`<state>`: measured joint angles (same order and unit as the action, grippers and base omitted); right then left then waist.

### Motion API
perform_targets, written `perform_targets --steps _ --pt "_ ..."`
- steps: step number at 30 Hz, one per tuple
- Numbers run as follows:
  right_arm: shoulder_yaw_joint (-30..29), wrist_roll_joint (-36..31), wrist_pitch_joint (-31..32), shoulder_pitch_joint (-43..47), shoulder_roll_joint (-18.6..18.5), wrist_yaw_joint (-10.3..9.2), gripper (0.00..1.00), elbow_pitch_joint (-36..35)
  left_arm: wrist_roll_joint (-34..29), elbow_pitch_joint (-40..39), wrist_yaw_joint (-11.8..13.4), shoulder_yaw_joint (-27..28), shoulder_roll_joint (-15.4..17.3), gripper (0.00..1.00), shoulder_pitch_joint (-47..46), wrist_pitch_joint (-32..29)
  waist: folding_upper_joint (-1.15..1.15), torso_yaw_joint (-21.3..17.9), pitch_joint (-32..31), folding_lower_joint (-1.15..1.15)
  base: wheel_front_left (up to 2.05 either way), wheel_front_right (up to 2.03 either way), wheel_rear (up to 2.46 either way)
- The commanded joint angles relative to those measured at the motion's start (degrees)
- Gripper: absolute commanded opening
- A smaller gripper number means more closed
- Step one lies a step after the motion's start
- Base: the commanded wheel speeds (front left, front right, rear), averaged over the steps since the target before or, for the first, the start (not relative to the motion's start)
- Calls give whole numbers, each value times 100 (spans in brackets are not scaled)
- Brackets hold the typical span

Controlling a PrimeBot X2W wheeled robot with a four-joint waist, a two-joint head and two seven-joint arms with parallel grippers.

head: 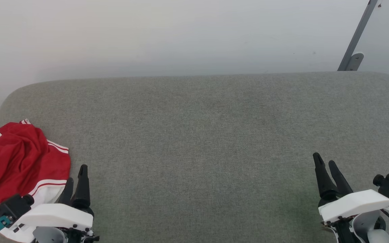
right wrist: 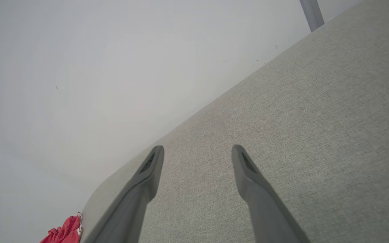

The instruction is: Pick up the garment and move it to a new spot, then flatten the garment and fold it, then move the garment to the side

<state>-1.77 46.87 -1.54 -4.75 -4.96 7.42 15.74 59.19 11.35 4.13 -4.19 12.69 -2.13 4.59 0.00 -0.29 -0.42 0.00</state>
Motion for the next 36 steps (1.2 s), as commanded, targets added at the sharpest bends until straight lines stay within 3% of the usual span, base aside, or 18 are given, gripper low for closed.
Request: perform_targets --steps 1,36 --pt "33 -202 -66 -126 -38 7 100 -46 -203 -74 17 -40 72 100 -62 61 0 -1 -1 0 0 0 0" --pt "199 -2127 -425 -86 -107 9 100 -187 -1759 -192 249 -464 363 100 93 594 0 -34 -57 0 0 0 0"
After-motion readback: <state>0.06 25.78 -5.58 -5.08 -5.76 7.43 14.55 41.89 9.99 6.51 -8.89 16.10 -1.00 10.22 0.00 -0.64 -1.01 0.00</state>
